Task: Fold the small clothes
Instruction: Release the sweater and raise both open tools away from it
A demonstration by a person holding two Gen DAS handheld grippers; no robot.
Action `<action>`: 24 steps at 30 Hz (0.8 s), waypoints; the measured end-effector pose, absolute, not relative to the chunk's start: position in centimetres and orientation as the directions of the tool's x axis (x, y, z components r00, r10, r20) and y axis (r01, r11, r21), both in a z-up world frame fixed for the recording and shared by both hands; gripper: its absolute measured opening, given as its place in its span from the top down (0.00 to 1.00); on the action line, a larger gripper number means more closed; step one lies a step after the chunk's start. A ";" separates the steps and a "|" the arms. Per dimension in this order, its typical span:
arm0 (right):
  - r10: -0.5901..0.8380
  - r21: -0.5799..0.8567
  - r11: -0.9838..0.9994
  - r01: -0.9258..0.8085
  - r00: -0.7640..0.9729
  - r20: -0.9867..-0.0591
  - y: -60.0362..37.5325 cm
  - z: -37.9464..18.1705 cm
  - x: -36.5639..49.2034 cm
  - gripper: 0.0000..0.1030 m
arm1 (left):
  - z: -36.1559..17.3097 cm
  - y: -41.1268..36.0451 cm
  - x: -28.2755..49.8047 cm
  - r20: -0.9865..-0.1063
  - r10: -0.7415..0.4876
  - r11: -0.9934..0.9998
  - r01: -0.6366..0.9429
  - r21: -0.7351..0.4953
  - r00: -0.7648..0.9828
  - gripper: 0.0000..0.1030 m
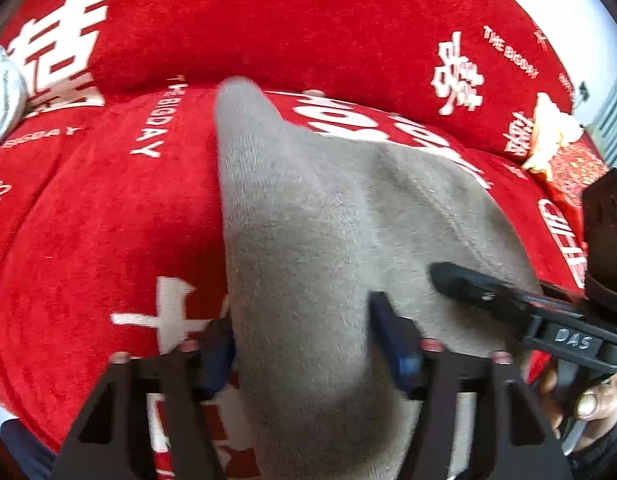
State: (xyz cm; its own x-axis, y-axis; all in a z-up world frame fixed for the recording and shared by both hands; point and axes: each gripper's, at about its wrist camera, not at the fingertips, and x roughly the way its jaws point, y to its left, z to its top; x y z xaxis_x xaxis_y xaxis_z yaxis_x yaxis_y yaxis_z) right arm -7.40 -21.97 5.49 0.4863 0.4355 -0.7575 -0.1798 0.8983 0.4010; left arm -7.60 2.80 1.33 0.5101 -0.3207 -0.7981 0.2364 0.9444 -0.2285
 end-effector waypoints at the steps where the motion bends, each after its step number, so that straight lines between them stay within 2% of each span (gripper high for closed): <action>1: 0.432 0.402 0.899 -0.172 0.491 -0.756 -22.3 5.5 -7.5 0.39 | 1.5 3.0 -7.7 -0.798 -0.304 0.950 0.225 -0.215 0.520 0.21; 4: 0.403 0.393 0.909 -0.137 0.527 -0.748 -23.7 6.1 -7.9 0.34 | 2.2 3.9 -8.0 -0.792 -0.271 0.961 0.200 -0.191 0.547 0.21; 9: 0.300 0.296 0.948 -0.119 0.645 -0.703 -24.9 9.3 -9.4 0.32 | 4.3 4.9 -8.5 -0.745 -0.198 0.980 0.137 -0.144 0.637 0.21; 14: 0.355 0.265 0.935 -0.237 0.661 -0.662 -22.5 10.7 -9.8 0.27 | 3.1 3.6 -7.6 -0.775 -0.073 0.995 0.096 -0.015 0.628 0.21; 18: 0.370 0.230 0.926 -0.299 0.600 -0.709 -20.3 8.9 -9.2 0.27 | 2.3 3.2 -7.2 -0.779 -0.067 0.995 0.104 -0.002 0.624 0.21; 21: 0.293 0.170 0.951 -0.258 0.579 -0.761 -20.0 7.3 -8.4 0.27 | 2.4 3.3 -7.2 -0.789 -0.082 0.994 0.103 -0.023 0.609 0.21; 24: 0.292 0.181 0.954 -0.240 0.594 -0.749 -20.8 7.9 -9.2 0.27 | 3.1 3.2 -8.2 -0.778 -0.074 0.995 0.104 -0.011 0.624 0.21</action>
